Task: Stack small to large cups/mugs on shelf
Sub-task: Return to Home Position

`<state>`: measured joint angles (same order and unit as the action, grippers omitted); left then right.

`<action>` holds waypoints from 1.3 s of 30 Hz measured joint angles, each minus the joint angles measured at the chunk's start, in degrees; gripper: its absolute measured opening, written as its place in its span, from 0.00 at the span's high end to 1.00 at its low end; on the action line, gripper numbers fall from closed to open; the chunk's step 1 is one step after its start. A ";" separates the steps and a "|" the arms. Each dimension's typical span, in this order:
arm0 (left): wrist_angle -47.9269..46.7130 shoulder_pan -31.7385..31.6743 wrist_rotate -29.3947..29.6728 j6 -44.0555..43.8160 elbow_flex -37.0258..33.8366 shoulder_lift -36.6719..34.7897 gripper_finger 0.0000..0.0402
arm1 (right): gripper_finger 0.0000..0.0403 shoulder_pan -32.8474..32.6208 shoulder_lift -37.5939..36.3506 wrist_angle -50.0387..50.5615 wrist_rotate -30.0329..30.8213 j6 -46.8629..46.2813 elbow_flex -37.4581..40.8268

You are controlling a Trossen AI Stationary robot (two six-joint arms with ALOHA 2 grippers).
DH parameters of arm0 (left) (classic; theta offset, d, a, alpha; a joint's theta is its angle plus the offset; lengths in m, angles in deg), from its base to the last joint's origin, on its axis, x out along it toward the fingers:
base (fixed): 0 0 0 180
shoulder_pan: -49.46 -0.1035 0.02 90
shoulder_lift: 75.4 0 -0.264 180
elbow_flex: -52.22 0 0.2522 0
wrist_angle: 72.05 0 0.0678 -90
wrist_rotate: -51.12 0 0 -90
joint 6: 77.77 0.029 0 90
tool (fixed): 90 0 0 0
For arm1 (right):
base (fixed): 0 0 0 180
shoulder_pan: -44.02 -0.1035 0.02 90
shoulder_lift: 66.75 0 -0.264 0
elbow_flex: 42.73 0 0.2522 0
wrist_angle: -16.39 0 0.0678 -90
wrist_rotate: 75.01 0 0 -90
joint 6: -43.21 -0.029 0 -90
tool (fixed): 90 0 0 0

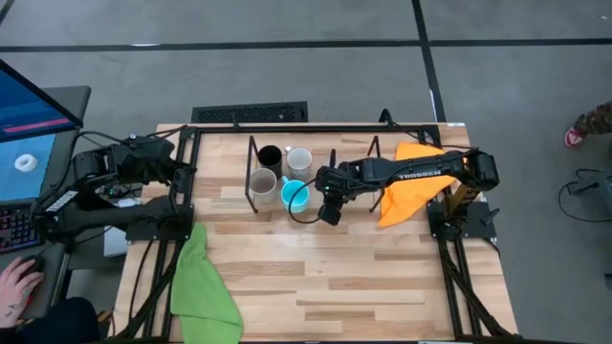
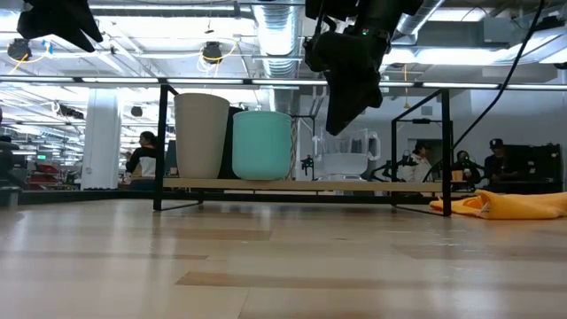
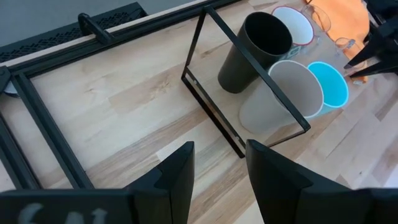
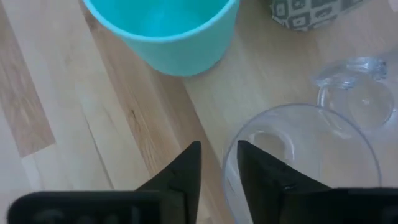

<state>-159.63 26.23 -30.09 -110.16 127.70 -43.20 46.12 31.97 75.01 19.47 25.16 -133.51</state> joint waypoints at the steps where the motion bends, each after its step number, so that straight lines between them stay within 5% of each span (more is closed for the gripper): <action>1: 0.00 0.00 0.00 -0.01 -0.01 0.00 0.66 | 0.70 0.00 0.00 -0.47 -0.07 0.00 0.00; 13: 2.00 0.00 0.00 0.21 -0.01 0.00 0.66 | 0.51 -0.10 -0.26 2.48 -0.33 0.46 -8.93; 17: 5.65 0.00 -2.28 -0.43 0.25 -0.02 0.66 | 0.50 -0.13 -0.77 5.63 -5.85 1.80 -14.22; 22: 15.91 0.00 -12.91 1.55 4.32 -0.02 0.66 | 0.50 -0.65 -6.52 8.23 -10.33 1.60 -21.31; 28: 23.58 0.01 -27.02 9.54 14.30 -0.16 0.66 | 0.51 -5.14 -22.55 6.60 -10.04 2.47 -25.14; 30: 23.20 -0.01 -24.81 14.14 17.08 -1.60 0.66 | 0.51 -8.62 -29.30 6.78 -7.49 5.74 -24.65; 33: 23.86 -0.80 -19.74 16.87 16.02 -6.79 0.66 | 0.51 -17.40 -39.81 3.69 5.07 6.23 -19.79; 36: 22.17 -2.45 -15.05 14.27 10.91 -14.50 0.66 | 0.51 -28.92 -49.95 -0.99 18.50 4.18 -9.98; 39: 23.47 -5.87 -16.42 11.20 4.29 -22.81 0.66 | 0.51 -39.29 -58.37 -10.69 29.02 4.13 2.73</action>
<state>-136.16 20.36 -46.51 -98.96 131.99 -66.01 6.83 -26.40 64.32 48.48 29.29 -130.78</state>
